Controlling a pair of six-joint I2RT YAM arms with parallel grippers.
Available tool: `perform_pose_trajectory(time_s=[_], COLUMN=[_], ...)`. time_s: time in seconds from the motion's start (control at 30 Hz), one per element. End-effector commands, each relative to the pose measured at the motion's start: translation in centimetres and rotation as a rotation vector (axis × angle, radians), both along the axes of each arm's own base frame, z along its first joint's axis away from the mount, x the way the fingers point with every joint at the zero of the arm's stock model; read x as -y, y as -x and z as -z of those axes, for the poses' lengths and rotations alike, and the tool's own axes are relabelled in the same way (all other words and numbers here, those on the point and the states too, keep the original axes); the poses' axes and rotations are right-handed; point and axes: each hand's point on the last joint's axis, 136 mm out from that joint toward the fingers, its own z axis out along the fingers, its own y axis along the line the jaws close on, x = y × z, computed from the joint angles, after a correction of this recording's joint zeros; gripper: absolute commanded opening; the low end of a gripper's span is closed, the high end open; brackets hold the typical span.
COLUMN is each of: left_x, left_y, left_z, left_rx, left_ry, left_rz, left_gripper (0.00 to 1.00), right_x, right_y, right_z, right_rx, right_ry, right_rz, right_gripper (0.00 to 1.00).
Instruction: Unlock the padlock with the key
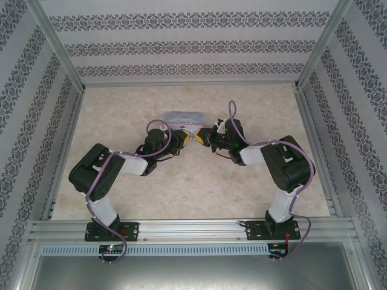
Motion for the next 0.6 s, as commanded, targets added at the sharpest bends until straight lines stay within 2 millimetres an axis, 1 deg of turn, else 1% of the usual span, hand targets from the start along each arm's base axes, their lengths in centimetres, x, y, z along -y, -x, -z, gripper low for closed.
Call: perform_pose_trajectory(time_s=[0.0,0.07,0.13,0.23,0.3,0.43,0.57], left_x=[3.6,3.7,4.0,4.4,4.5,4.6,4.6], left_y=[2.0,2.0,2.1,2.2,2.3,2.4,2.6], left_z=[-2.5,-2.4,-2.1,-1.7,-1.6,-1.4,-1.0], left_rx=[0.056,0.058,0.055,0.052,0.050,0.049,0.046], left_ry=[0.054,0.055,0.054,0.054,0.053,0.046,0.032], left_rz=[0.151,0.159,0.166,0.176,0.179,0.179,0.185], left_gripper=[0.00,0.00,0.00,0.00,0.00,0.00,0.00], right_x=[-1.7,-2.4,-3.6,-4.8,-4.9,-4.4,-4.3], right_y=[-0.3,-0.2,0.0,0.1,0.0,-0.3,-0.2], right_z=[-2.8,-3.7,-4.8,-5.9,-5.7,-4.6,-4.1], right_rx=[0.096,0.108,0.124,0.143,0.139,0.115,0.104], right_ry=[-0.018,-0.024,-0.046,-0.066,-0.057,-0.062,-0.063], right_rz=[-0.033,-0.045,-0.066,-0.085,-0.086,-0.067,-0.061], right_gripper=[0.00,0.00,0.00,0.00,0.00,0.00,0.00])
